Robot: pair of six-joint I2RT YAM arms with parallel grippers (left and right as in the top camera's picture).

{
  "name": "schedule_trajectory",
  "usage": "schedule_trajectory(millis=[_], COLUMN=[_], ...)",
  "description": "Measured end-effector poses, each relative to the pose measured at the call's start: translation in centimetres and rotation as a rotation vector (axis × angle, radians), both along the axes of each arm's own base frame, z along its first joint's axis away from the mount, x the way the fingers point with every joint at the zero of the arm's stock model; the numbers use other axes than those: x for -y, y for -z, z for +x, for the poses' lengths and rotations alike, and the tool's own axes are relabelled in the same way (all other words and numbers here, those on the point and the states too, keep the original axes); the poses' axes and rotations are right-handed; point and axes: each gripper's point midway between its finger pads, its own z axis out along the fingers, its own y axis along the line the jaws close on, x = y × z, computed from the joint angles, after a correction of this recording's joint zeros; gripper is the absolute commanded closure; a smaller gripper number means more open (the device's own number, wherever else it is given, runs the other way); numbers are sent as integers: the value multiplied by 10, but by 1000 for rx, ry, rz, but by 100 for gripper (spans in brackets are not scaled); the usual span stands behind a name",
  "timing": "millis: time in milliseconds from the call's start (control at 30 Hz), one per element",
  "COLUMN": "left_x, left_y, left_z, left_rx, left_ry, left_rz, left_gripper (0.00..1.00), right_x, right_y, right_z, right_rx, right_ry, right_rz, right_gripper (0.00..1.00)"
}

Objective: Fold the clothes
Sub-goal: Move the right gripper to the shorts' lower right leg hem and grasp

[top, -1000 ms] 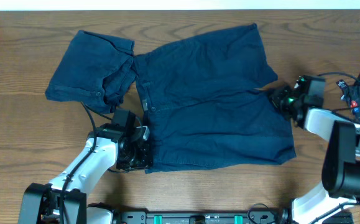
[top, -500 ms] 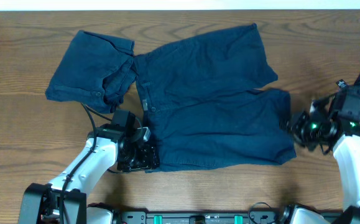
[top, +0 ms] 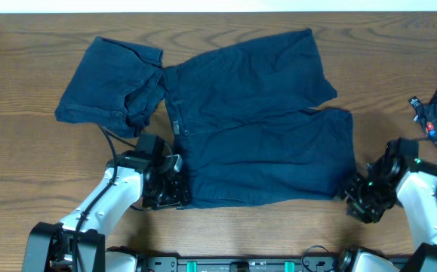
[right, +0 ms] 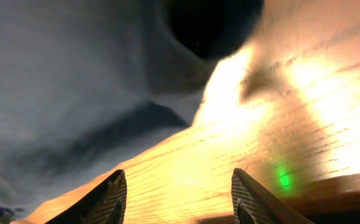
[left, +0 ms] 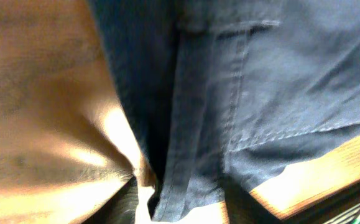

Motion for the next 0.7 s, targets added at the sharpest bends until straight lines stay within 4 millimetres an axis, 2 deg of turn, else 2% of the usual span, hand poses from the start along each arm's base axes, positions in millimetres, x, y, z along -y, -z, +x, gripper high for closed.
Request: schedule_trajectory(millis=[67, 167, 200, 267, 300, 500, 700], left_x=[-1, 0, 0, 1, 1, 3, 5], left_y=[0, -1, -1, -2, -2, -4, -5], left_z=[-4, -6, -7, -8, -9, -15, -15], left_rx=[-22, -46, -58, -74, -88, -137, -159], left_ry=[-14, -38, -56, -84, -101, -149, -186], left_rz=[5, 3, 2, 3, 5, -3, -12], left_gripper=[33, 26, 26, 25, 25, 25, 25], right_x=[-2, -7, -11, -15, -17, -27, -33], right_y=[11, 29, 29, 28, 29, 34, 34], right_z=[-1, 9, 16, 34, 36, 28, 21], right_rx=[14, 95, 138, 246, 261, 251, 225], right_ry=[12, 31, 46, 49, 57, 61, 50], right_rz=[2, 25, 52, 82, 95, 149, 185], right_gripper=[47, 48, 52, 68, 76, 99, 99])
